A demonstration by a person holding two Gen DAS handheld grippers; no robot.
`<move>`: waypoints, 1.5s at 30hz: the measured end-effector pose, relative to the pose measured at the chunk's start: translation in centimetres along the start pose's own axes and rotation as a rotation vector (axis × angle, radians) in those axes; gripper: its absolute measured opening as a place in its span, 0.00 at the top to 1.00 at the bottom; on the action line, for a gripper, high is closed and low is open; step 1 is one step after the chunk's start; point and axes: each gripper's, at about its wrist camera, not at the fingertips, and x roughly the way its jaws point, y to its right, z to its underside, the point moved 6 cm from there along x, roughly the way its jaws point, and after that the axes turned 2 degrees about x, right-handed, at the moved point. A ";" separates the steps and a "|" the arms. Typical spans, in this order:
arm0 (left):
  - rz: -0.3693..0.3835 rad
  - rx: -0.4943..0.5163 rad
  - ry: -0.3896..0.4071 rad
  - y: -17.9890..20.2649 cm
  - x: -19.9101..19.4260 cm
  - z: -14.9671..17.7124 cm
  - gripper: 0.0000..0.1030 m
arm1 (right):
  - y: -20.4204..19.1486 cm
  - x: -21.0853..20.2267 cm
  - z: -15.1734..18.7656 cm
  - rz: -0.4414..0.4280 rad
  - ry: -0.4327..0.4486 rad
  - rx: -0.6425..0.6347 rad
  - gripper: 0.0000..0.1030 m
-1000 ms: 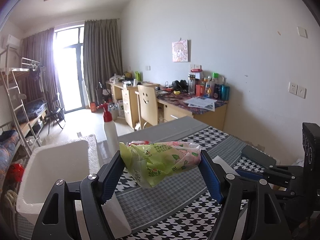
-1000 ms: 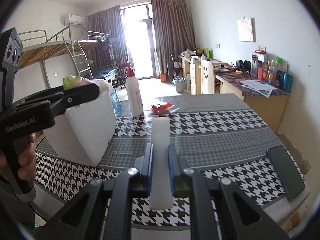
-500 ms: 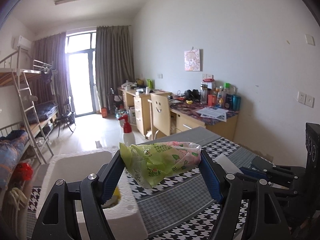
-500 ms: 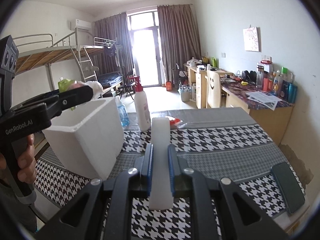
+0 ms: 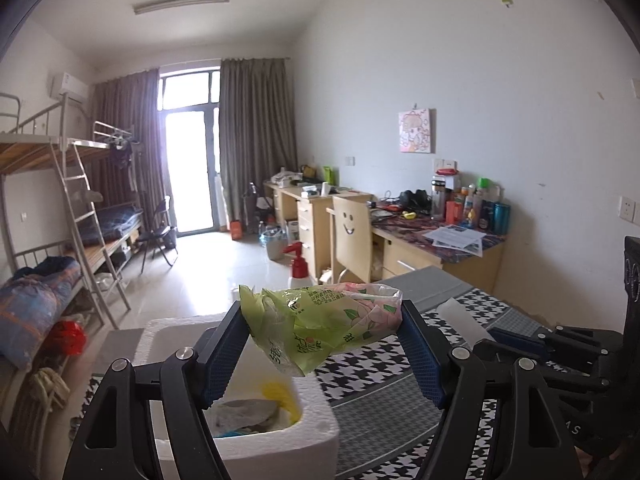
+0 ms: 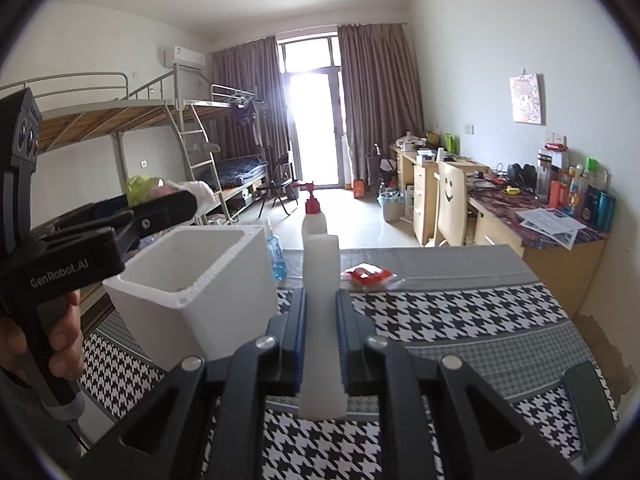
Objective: Organize soft objects
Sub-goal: 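Carry the green packet and white foam strip over the foam box, then lower the green packet into the foam box and open the left tool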
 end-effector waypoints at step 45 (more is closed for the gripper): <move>-0.247 -0.089 -0.080 -7.0 2.2 2.1 0.27 | -7.3 4.9 -2.9 -0.182 -0.043 -0.117 0.83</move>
